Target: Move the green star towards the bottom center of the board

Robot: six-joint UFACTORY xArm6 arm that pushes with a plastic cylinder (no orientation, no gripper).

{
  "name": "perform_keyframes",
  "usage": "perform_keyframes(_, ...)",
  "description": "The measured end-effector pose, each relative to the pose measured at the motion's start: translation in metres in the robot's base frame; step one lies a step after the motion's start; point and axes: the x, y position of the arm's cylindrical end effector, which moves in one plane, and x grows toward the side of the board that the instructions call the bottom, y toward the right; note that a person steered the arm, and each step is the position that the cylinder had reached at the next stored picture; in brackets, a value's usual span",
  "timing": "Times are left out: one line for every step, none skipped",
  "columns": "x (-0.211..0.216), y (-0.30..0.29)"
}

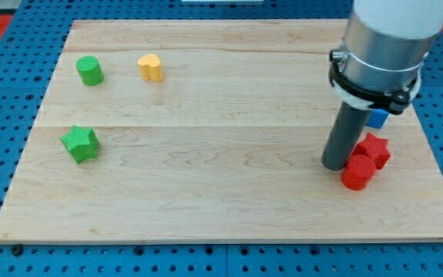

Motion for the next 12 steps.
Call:
perform_keyframes(0.002, 0.017)
perform_keyframes(0.006, 0.024)
perform_keyframes(0.013, 0.024)
perform_keyframes(0.013, 0.019)
perform_keyframes(0.001, -0.017)
perform_keyframes(-0.013, -0.065)
perform_keyframes(-0.033, -0.114)
perform_keyframes(-0.052, -0.159)
perform_keyframes(-0.066, -0.202)
perform_keyframes(-0.078, -0.243)
perform_keyframes(-0.090, -0.284)
perform_keyframes(-0.101, -0.323)
